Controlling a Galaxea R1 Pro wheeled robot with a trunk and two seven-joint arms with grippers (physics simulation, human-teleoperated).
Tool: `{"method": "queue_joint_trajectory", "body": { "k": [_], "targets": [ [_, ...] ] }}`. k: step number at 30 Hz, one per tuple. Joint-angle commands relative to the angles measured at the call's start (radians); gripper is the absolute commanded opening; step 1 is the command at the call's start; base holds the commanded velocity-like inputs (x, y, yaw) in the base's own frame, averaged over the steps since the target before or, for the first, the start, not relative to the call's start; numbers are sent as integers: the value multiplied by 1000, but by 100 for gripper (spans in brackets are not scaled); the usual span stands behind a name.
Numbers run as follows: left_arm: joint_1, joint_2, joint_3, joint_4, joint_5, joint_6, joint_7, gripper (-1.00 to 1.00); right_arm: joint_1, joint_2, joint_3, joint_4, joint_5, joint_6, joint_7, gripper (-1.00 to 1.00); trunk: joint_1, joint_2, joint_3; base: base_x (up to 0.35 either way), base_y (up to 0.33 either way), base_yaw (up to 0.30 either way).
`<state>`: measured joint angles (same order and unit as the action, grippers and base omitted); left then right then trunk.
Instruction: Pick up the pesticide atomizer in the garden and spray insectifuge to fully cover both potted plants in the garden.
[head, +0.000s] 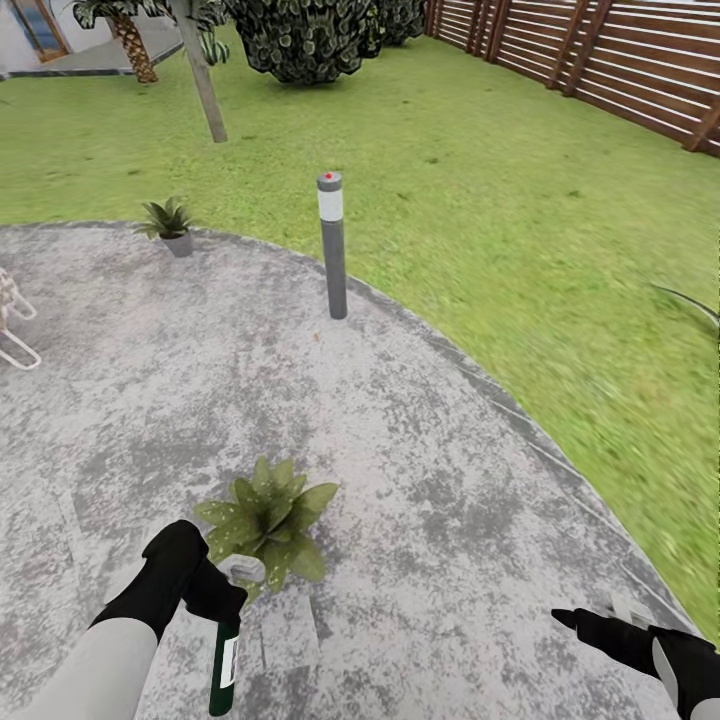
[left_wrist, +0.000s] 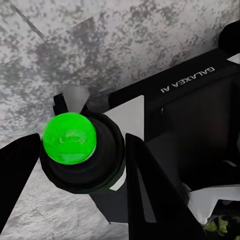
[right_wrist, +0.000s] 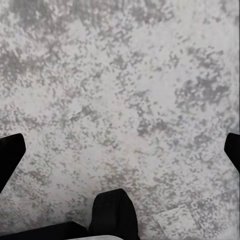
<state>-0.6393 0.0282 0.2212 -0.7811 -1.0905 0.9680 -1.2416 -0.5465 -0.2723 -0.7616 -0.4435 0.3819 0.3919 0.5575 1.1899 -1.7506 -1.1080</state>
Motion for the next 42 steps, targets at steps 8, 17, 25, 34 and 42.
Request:
{"method": "queue_joint_trajectory", "body": {
  "k": [8,17,25,34,42],
  "targets": [
    [0,0,3,-1,-9,2,-3,-100,-1,1,-8,-1,8,4,8,100,0,0,-5,0,-26,174],
    [0,1,3,-1,-8,0,-3,-100,-1,0,-8,-2,9,3,7,100,0,0,-9,0,0,263],
    [-1,-3,1,-1,-5,-20,-2,-100,-1,-1,-9,-3,8,3,6,100,0,0,-2,0,0,202],
    [0,-3,3,-1,-2,-20,-2,-100,-1,-1,-8,-2,8,3,6,100,0,0,9,0,0,170],
    [-1,-2,8,-3,0,-19,-4,-100,-1,-1,-8,-1,8,2,5,100,0,0,18,26,-168,161]
  ]
}}
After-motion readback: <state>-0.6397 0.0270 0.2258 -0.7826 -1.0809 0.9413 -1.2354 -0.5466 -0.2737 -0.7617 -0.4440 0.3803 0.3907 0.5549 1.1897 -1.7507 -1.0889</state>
